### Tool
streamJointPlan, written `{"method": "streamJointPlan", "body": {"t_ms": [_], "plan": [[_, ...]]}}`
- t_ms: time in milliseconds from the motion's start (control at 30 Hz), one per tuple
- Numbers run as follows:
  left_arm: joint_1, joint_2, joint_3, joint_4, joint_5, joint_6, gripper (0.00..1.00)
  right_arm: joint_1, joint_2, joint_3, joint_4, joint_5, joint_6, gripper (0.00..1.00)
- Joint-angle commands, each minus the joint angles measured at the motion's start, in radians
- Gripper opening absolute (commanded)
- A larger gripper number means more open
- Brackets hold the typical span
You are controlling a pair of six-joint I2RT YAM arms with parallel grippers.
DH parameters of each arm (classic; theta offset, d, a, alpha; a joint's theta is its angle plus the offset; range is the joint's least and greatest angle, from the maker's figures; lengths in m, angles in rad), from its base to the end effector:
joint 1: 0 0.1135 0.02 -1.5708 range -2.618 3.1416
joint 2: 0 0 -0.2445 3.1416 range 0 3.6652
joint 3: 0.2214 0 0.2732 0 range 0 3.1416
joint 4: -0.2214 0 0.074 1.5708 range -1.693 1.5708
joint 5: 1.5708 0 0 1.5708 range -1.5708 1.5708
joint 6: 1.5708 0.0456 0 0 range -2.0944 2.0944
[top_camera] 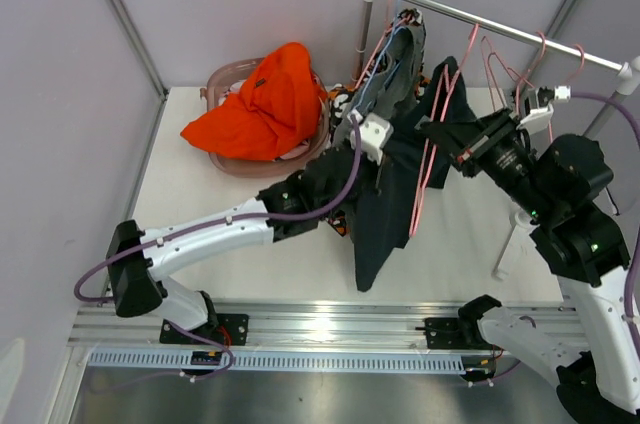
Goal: Remove the shorts from the hanger
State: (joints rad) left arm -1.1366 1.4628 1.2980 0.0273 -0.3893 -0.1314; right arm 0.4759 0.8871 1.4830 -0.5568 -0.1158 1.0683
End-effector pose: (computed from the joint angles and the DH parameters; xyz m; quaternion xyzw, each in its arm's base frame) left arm 0.1762 -0.3388 0.3561 0.2450 0.7095 -0.2643 0.6056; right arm 0.1502 0.0833 0.5070 0.1621 0.6740 0.5308 0.4876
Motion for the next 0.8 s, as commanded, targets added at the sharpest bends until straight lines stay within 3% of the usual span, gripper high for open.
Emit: {"method": "streamJointPlan", "body": {"t_ms": [0, 100, 267, 333, 533, 633, 767], "plan": [[0.056, 0.033, 0.156, -0.020, 0.003, 0.009, 0.00, 0.015, -0.062, -0.050, 0.142, -0.131, 0.195, 0.00], [0.075, 0.034, 0.169, -0.053, 0.009, 0.001, 0.00, 0.015, -0.077, -0.002, 0.103, -0.147, 0.191, 0.00], [0.057, -0.080, 0.030, -0.041, 0.052, -0.071, 0.00, 0.015, -0.050, 0.140, -0.113, 0.077, -0.016, 0.00], [0.032, -0.166, -0.009, -0.046, 0.038, -0.082, 0.00, 0.015, -0.034, 0.145, -0.120, 0.167, -0.108, 0.00], [-0.164, -0.392, -0.129, -0.168, -0.127, -0.068, 0.00, 0.000, 0.085, 0.178, -0.069, 0.284, -0.296, 0.00], [-0.213, -0.496, -0.164, -0.266, -0.163, -0.123, 0.00, -0.049, 0.163, 0.217, -0.048, 0.253, -0.333, 0.00], [-0.252, -0.623, -0.216, -0.368, -0.241, -0.172, 0.00, -0.250, 0.242, 0.241, 0.017, 0.090, -0.309, 0.00]]}}
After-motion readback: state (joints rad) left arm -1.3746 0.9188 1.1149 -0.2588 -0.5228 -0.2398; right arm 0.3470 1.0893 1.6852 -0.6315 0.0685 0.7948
